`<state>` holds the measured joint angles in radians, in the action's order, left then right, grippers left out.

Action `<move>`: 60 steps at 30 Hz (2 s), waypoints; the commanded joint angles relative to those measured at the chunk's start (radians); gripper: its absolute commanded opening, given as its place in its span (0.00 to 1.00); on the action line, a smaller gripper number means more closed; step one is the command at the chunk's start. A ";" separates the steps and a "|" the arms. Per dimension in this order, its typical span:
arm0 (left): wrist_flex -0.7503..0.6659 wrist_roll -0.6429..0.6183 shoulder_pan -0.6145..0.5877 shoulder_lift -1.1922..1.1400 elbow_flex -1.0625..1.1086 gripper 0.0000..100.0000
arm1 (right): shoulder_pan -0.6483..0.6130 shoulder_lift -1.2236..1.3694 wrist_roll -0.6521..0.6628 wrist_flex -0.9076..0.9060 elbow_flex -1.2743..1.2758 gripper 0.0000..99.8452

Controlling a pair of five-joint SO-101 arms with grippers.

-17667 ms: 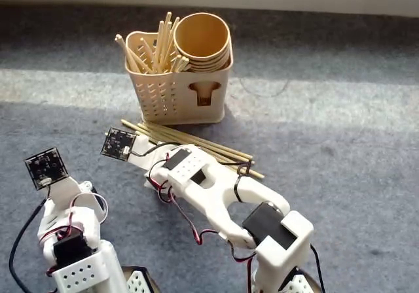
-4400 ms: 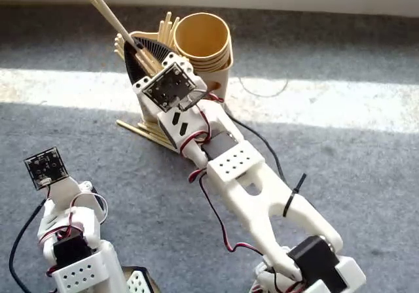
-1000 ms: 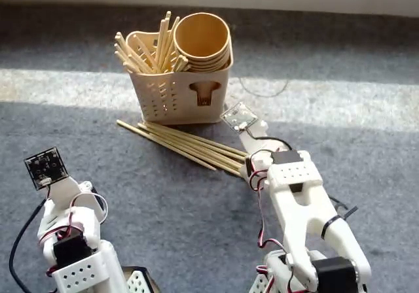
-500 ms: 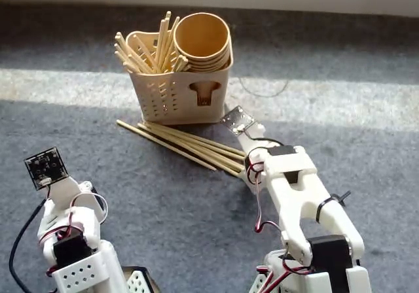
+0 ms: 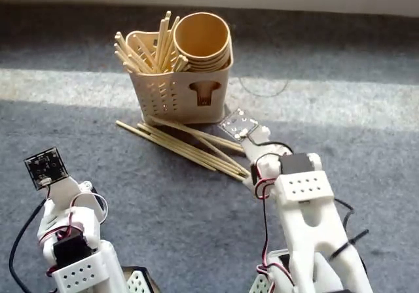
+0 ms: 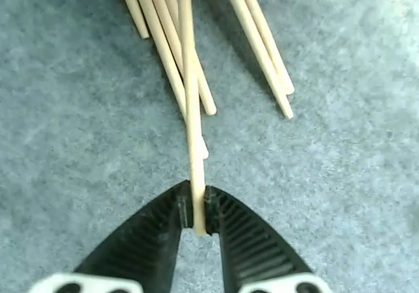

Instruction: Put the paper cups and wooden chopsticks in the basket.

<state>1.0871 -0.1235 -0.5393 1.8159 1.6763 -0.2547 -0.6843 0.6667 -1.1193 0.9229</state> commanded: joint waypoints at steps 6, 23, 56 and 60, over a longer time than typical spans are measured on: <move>0.000 0.011 -0.018 0.008 0.019 0.01 | -0.028 -0.358 0.006 -0.177 -0.018 0.01; 0.002 0.011 -0.018 0.008 0.019 0.01 | -0.137 -0.630 -0.210 -0.130 -0.105 0.01; 0.002 0.011 -0.018 0.008 0.019 0.01 | -0.487 -0.627 -0.411 0.166 -0.444 0.01; 0.002 0.011 -0.018 0.008 0.019 0.01 | -0.552 -0.627 -0.410 0.166 -0.513 0.01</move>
<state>1.0871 -0.1235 -0.5393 1.8159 1.6763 -0.7641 -1.3165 0.2647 -0.9797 0.4780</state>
